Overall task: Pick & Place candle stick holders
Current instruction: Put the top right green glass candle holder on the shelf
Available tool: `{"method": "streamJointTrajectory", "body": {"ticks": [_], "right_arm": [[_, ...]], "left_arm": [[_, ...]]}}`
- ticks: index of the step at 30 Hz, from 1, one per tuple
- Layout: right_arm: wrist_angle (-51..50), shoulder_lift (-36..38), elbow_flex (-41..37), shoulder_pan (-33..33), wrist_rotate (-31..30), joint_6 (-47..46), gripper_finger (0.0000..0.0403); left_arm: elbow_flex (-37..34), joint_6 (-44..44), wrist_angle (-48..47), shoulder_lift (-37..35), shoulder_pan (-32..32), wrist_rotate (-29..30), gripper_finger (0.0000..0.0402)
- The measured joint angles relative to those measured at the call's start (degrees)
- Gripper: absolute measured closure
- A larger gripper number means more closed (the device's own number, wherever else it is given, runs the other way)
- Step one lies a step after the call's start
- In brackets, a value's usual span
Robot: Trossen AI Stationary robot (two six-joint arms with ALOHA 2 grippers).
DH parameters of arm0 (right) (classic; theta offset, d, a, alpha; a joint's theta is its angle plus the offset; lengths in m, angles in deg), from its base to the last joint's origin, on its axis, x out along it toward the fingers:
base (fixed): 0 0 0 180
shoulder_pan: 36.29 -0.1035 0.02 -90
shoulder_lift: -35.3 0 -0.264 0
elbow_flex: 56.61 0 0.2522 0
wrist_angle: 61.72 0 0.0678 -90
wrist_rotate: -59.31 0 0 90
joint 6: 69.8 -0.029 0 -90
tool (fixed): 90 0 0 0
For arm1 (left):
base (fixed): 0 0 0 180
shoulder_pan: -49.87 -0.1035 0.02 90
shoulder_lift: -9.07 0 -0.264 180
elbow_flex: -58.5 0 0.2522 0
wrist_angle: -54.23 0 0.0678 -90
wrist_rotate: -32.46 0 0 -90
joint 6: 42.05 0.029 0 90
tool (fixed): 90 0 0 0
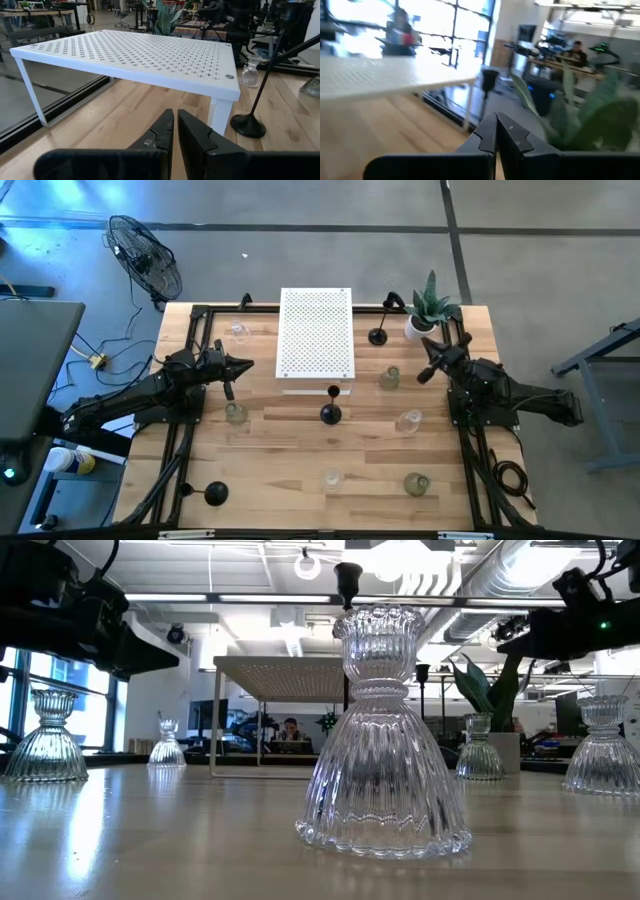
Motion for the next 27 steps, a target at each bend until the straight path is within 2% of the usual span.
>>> {"method": "streamJointTrajectory", "body": {"ticks": [2, 9, 13, 18, 22, 27], "right_arm": [[-0.1, 0.0, 0.0, 0.0, 3.1, -0.4, 0.0402], [3.9, -0.2, 1.4, 0.0, 16.3, -14.3, 0.0402], [-1.3, -3.7, 5.7, -0.1, 17.9, -22.6, 0.0403], [-8.2, -14.3, 12.5, -0.3, 17.8, -31.5, 0.0403], [-14.4, -24.8, 20.2, -2.1, 21.0, -30.1, 0.0403], [-27.6, -36.0, 31.1, -3.7, 20.0, -29.3, 0.0403]], "left_arm": [[0.0, 0.0, 0.0, 0.0, 0.0, 0.0, 0.0381], [0.0, 0.0, 0.0, 0.0, 0.0, 0.0, 0.0381], [0.0, 0.0, 0.0, 0.0, 0.0, 0.0, 0.0381], [0.0, 0.0, 0.0, 0.0, 0.0, 0.0, 0.0381], [0.0, 0.0, 0.0, 0.0, 0.0, 0.0, 0.0381], [0.0, 0.0, 0.0, 0.0, 0.0, 0.0, 0.0381]]}}
